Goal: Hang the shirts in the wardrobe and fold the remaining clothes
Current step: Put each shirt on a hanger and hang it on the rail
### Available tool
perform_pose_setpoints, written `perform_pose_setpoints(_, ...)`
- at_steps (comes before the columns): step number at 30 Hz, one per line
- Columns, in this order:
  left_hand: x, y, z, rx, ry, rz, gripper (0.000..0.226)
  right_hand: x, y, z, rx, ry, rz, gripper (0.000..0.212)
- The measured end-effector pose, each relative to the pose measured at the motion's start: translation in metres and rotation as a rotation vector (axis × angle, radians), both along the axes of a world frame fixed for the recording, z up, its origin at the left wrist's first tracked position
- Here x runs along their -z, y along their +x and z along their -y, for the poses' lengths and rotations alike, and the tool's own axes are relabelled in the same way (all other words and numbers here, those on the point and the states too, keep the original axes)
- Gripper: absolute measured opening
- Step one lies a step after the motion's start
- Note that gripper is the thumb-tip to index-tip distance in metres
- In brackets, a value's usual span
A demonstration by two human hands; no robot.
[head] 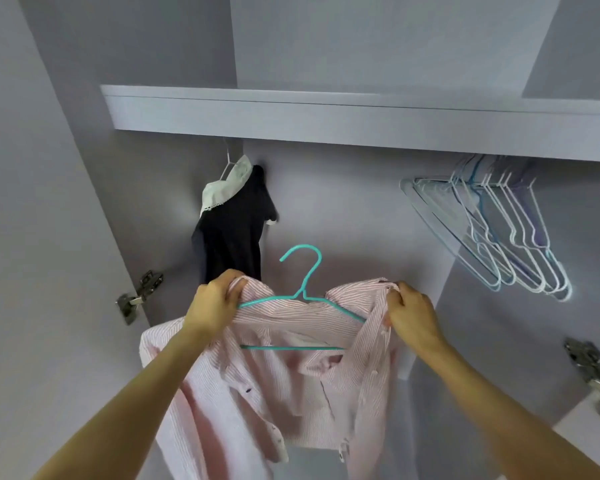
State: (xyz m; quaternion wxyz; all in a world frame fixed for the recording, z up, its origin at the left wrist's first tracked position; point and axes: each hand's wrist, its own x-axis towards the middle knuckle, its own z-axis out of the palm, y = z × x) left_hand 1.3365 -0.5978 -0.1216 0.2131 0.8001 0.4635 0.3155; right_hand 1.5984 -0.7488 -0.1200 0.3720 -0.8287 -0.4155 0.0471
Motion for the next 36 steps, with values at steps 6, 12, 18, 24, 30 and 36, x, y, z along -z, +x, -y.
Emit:
perform_pose_setpoints(6,0.003,0.011,-0.002,-0.178,-0.086,0.168,0.027,0.03,-0.045,0.011,-0.338,-0.068,0.216,0.02)
perform_pose_setpoints(12,-0.009,0.005,0.006,-0.132,0.01,0.269,0.022,0.012,-0.042,0.005,-0.558,-0.172,0.386,0.03)
perform_pose_setpoints(18,-0.024,-0.002,0.01,-0.054,0.115,0.33,0.019,-0.057,-0.037,-0.012,-0.5,0.256,0.514,0.031)
perform_pose_setpoints(24,-0.036,0.009,0.017,0.04,0.22,0.312,0.018,-0.068,-0.075,-0.041,-0.719,0.089,0.141,0.014)
perform_pose_setpoints(30,-0.034,0.01,0.023,0.07,0.276,0.122,0.021,-0.052,-0.065,-0.045,-0.576,-0.044,0.342,0.018)
perform_pose_setpoints(36,-0.026,0.015,0.048,0.071,0.3,0.071,0.029,-0.043,-0.069,-0.054,-0.363,-0.012,0.337,0.016)
